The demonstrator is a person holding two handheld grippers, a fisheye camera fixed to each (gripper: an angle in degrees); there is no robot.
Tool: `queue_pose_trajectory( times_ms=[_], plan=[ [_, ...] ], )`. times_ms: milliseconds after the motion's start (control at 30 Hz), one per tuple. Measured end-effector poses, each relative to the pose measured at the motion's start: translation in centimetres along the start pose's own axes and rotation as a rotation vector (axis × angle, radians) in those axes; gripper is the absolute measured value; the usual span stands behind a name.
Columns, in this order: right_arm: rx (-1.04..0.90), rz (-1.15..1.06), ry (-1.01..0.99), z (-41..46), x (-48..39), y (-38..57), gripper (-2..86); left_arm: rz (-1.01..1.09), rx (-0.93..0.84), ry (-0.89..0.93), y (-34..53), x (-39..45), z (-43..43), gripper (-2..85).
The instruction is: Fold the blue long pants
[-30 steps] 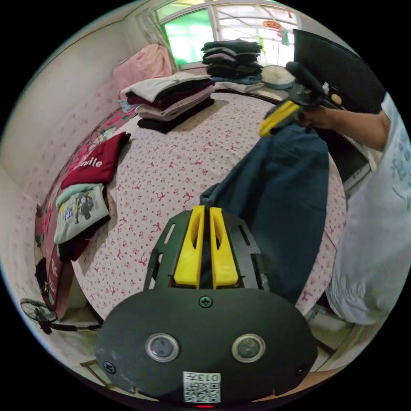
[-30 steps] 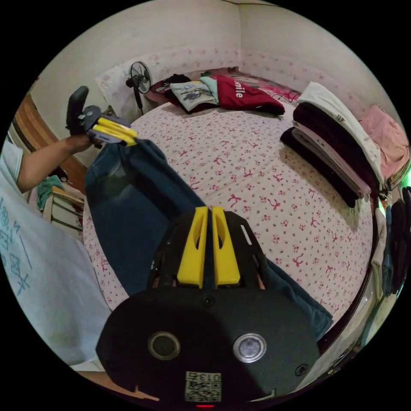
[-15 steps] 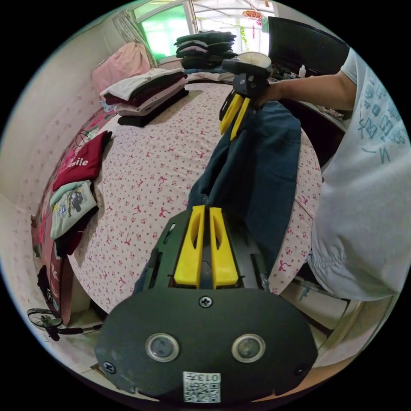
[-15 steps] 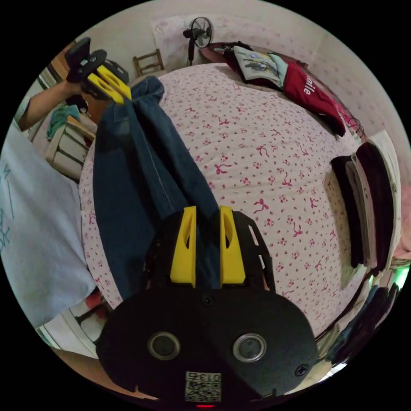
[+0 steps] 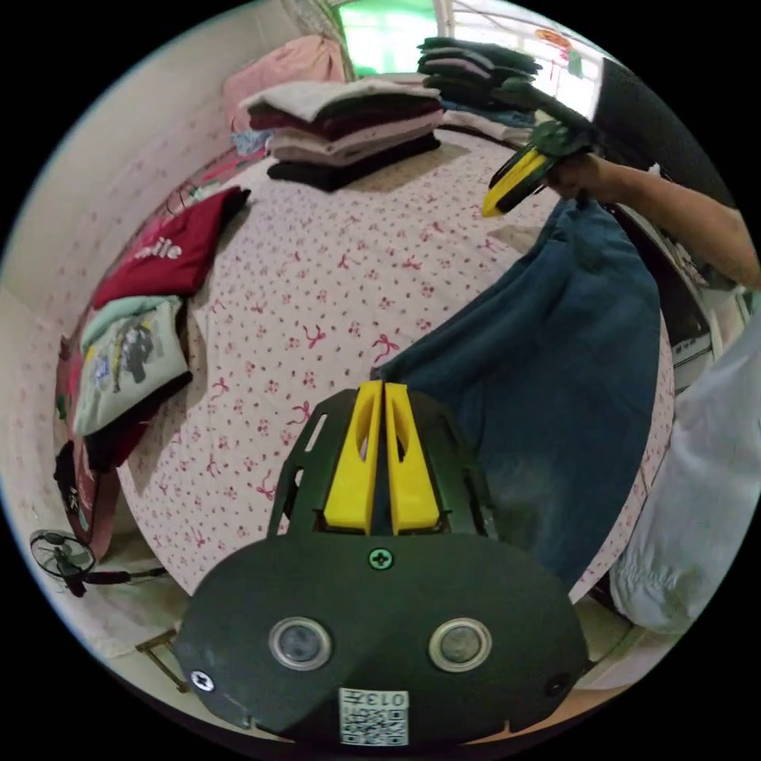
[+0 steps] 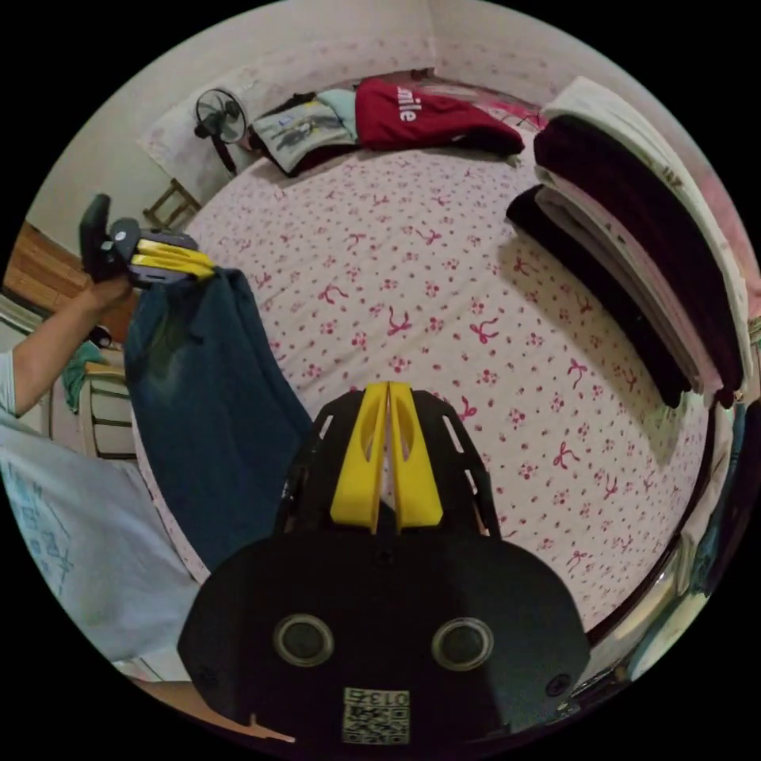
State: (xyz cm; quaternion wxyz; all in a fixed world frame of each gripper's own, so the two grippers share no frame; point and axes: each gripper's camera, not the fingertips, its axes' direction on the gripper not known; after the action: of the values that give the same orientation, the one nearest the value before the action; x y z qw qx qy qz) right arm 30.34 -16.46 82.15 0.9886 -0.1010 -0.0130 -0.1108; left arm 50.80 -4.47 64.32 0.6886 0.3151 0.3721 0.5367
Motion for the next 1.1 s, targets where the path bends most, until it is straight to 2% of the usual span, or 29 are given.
queue_pose_trajectory(
  times_ms=[67, 167, 233, 267, 333, 433, 533, 600, 667, 767, 833, 900, 1033, 1100],
  plan=[
    [0.080, -0.034, 0.001, -1.8, -0.9, 0.1, 3.2, -0.043, -0.023, 0.054, -0.5, -0.9, 0.7, -0.1],
    [0.128, -0.127, -0.047, -2.8, -3.5, 0.7, 5.2, -0.176, 0.034, 0.103, 0.3, -2.8, -0.6, -0.2],
    [0.102, -0.179, -0.078, -2.3, -5.0, 0.9, 5.8, -0.315, 0.115, 0.074, 1.9, -4.2, -3.0, -0.2],
    [0.082, -0.202, -0.075, -1.7, -6.0, 1.1, 6.1, -0.322, 0.131, 0.077, 2.2, -4.3, -3.7, -0.2],
    [0.056, -0.236, -0.077, -0.6, -7.2, 1.2, 6.3, -0.226, 0.146, 0.077, 1.8, -2.6, -5.6, -0.1],
    [-0.047, -0.267, -0.048, 2.3, -8.6, 0.7, 5.6, -0.084, 0.040, -0.023, 0.3, 1.2, -4.9, -0.2],
    [-0.050, -0.281, -0.061, 3.3, -9.2, 0.5, 2.6, -0.079, -0.003, -0.001, -0.1, 2.6, -3.0, -0.3],
    [-0.014, -0.276, 0.041, 2.6, -9.5, 0.6, 1.7, -0.109, -0.029, -0.038, 0.1, 2.8, -2.6, -0.3],
    [0.062, -0.173, -0.003, 1.7, -8.3, 0.9, 0.9, -0.165, -0.008, -0.095, 1.0, 2.5, -3.4, -0.3],
    [0.008, -0.037, 0.090, 2.7, -6.9, 1.5, 0.6, -0.292, 0.009, -0.164, 4.1, 0.9, -6.2, -0.3],
    [0.111, 0.011, 0.005, 1.3, -6.8, 1.7, 0.4, -0.332, 0.022, -0.154, 7.3, 0.2, -8.8, -0.3],
    [0.190, -0.048, -0.013, 0.3, -8.5, 1.0, 0.3, -0.339, 0.010, -0.168, 9.2, 0.5, -10.0, -0.3],
    [0.178, -0.267, -0.092, 3.0, -15.5, -2.7, 0.2, -0.342, -0.019, -0.227, 11.5, 1.9, -10.6, -0.3],
    [0.137, -0.326, -0.052, 5.3, -18.2, -4.1, 0.2, -0.367, -0.053, -0.248, 12.2, 1.5, -10.0, -0.3]
  ],
)
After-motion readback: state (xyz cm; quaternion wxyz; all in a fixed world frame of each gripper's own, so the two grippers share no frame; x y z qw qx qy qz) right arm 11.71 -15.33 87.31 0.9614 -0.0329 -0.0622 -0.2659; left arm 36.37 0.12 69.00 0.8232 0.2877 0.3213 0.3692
